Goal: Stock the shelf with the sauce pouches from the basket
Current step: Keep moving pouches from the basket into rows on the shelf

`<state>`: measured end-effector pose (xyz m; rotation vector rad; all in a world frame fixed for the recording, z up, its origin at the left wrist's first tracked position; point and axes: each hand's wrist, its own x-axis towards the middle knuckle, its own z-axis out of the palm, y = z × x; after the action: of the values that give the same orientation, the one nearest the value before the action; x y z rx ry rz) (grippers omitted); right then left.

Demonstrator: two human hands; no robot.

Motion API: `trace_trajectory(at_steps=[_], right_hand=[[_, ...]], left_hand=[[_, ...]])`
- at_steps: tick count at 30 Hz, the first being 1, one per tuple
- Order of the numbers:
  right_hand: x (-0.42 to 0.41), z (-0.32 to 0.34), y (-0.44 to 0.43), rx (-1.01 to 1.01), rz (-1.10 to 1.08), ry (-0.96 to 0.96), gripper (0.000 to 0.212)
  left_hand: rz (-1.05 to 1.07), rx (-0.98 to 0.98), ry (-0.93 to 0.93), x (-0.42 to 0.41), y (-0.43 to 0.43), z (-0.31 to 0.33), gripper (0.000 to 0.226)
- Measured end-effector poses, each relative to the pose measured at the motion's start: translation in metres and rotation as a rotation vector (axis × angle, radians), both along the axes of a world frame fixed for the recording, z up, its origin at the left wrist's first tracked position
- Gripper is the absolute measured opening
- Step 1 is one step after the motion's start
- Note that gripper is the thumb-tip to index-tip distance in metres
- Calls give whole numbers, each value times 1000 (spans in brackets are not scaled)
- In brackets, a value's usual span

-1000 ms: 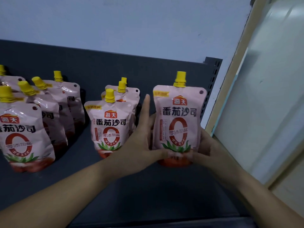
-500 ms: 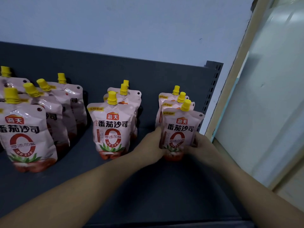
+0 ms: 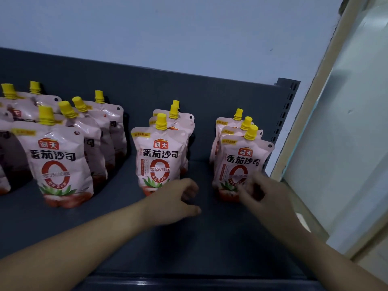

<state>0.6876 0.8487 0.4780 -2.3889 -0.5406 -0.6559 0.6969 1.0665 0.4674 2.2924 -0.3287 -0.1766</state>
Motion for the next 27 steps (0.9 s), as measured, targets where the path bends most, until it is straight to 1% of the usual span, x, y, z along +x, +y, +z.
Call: trace_trajectory(at_steps=[2, 3, 4, 6, 8, 9, 10, 12, 13, 15, 16, 19, 21, 22, 24, 25, 26, 27], right_hand=[[1, -1, 25, -142, 134, 53, 21], [5, -1, 40, -157, 170, 100, 13], [9, -1, 56, -133, 189, 168, 14], [20, -3, 84, -52, 198, 370, 44], [29, -8, 108, 47, 233, 527, 65], [32, -11, 118, 137, 261, 595, 71], [34, -14, 125, 258, 287, 649, 73], [36, -17, 134, 460, 307, 709, 63], [37, -17, 136, 503, 304, 712, 55], [36, -17, 135, 495, 296, 684, 47], [34, -17, 133, 496, 302, 662, 44], [25, -10, 132, 593, 377, 603, 46], [18, -1, 134, 656, 447, 558, 57], [16, 4, 136, 659, 497, 548, 68], [11, 12, 138, 573, 558, 501, 97], [9, 14, 139, 513, 565, 463, 106], [8, 17, 139, 489, 568, 434, 107], [8, 21, 139, 499, 573, 416, 103]], left_hand=[[36, -18, 24, -11, 28, 5, 13], [69, -45, 37, -15, 41, 6, 3], [109, -68, 40, -18, 53, 6, 13], [241, -66, 17, -21, 72, 2, 24], [377, 12, -78, -20, 82, -2, 27], [409, 23, -110, -17, 84, -4, 33], [392, -13, -108, -13, 86, -6, 43], [298, -127, -88, -2, 85, -9, 56], [265, -173, -97, 2, 84, -10, 55], [265, -264, -148, 6, 82, -10, 42], [261, -343, -170, 7, 81, -8, 37], [213, -686, -166, 2, 75, 8, 25], [239, -856, -185, -3, 72, 24, 19], [271, -913, -194, -5, 70, 32, 17], [342, -992, -184, -8, 65, 46, 14], [372, -1008, -177, -10, 63, 52, 14], [385, -1004, -176, -12, 62, 57, 14], [369, -976, -188, -13, 61, 62, 14]])
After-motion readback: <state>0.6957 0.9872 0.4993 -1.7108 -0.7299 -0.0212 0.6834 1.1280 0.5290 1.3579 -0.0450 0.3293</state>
